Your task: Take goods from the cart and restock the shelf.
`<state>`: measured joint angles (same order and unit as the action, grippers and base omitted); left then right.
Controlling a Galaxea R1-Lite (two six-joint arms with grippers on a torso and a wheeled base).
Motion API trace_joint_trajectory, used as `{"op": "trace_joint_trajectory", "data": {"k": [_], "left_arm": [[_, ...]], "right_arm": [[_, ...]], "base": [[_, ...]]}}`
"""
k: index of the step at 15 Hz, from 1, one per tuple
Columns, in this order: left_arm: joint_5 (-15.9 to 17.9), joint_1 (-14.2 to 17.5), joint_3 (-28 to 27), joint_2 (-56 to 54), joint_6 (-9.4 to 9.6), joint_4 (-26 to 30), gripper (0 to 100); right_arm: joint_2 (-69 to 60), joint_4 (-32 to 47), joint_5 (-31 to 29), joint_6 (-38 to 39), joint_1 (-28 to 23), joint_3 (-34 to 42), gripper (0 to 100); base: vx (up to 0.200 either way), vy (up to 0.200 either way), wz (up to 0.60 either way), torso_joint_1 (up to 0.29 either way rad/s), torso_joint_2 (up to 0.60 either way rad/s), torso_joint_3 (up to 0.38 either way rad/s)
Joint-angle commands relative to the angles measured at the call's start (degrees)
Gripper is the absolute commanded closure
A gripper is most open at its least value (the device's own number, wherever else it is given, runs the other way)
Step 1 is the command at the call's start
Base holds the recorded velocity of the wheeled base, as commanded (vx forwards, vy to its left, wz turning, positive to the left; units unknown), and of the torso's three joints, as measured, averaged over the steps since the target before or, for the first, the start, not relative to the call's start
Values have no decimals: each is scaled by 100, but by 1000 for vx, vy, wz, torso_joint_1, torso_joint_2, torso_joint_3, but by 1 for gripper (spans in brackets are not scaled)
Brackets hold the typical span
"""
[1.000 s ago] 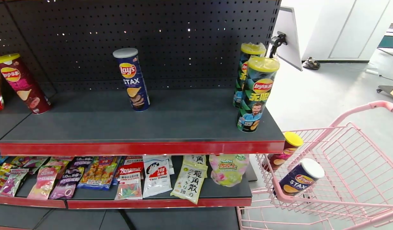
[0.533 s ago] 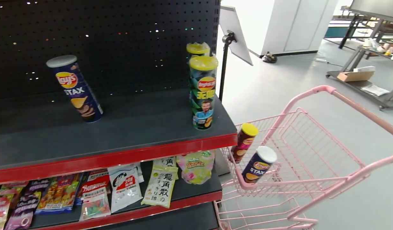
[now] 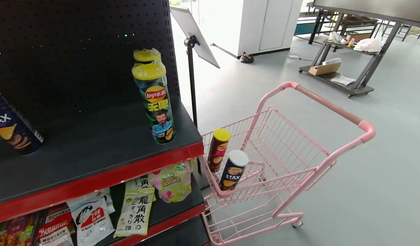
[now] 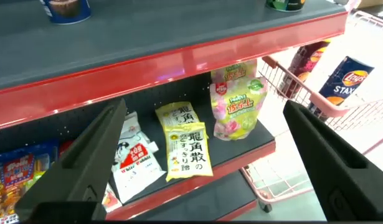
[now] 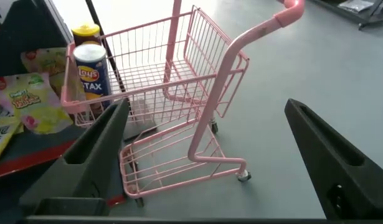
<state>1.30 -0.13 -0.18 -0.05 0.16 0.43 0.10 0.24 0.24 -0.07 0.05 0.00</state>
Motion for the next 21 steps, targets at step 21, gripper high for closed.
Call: {"op": "trace_joint_trajectory", "data": {"k": [21], "left_arm": [[1, 5, 1, 5, -7, -8, 0]], "right_arm": [[-1, 2, -16, -1, 4, 0, 0]], "base": [[0, 0, 0, -133, 409, 273]]}}
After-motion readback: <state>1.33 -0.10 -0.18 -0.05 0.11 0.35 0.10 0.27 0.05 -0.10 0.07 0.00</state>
